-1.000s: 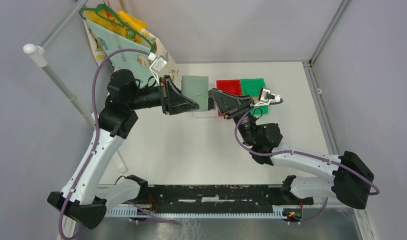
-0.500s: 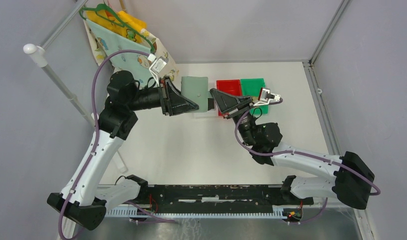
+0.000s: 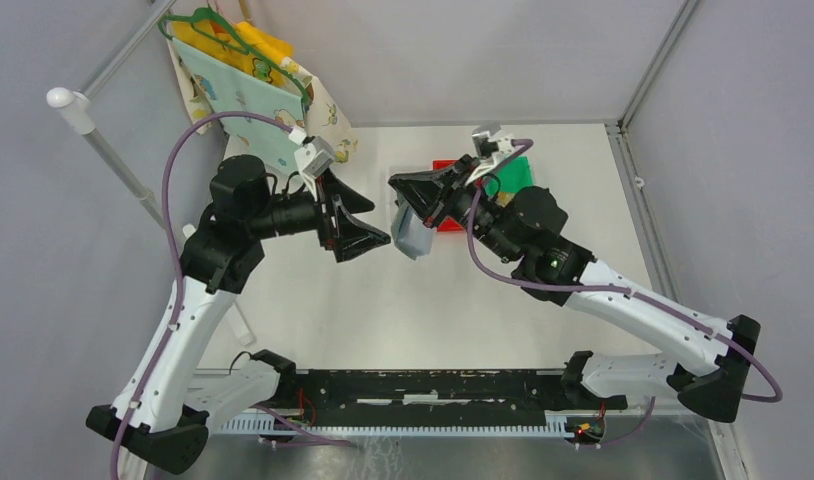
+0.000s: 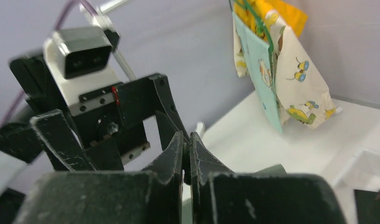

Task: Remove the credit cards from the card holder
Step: Open the card holder.

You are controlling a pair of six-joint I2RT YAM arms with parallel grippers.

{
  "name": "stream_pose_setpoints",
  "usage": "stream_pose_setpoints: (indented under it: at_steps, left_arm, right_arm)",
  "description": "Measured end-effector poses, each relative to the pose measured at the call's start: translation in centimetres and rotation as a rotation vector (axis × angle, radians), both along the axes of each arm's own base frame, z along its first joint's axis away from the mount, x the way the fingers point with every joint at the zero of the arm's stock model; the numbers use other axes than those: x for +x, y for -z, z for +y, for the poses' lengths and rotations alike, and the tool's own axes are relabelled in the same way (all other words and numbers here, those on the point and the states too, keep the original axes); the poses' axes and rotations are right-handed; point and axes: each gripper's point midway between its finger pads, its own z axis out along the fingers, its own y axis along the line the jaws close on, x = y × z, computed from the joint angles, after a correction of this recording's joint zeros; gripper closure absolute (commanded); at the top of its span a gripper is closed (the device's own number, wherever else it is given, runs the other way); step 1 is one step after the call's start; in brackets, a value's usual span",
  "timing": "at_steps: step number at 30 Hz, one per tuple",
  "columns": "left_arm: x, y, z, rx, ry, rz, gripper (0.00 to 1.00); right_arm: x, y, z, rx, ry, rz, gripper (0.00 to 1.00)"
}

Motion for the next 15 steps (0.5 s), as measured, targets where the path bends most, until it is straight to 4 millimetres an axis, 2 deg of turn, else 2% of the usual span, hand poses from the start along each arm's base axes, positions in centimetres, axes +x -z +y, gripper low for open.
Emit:
stream_pose_setpoints:
  at_steps: [4, 9, 11, 15]
  left_arm:
    - [-0.6, 1.2, 0.9, 0.075, 0.016, -0.126, 0.0]
    - [-1.3, 4.3, 1.6, 0.15, 0.055, -0.191, 0.01]
    - [-1.4, 5.7, 1.8, 0.177, 0.067, -0.198, 0.03]
    - [-1.4, 8.1, 2.1, 0.23, 0.081, -0.204, 0.11]
  right_arm:
    - [-0.5, 1.6, 1.8, -0.197, -0.078, -0.024, 1.0]
    - [-1.2, 6.3, 3.5, -0.413, -0.185, 0.016, 1.0]
    - [-1.5, 8.0, 3.8, -0.465, -0.22, 0.039, 1.0]
    - [-2.5, 9.3, 4.2, -0.498, -0.284, 0.056, 1.0]
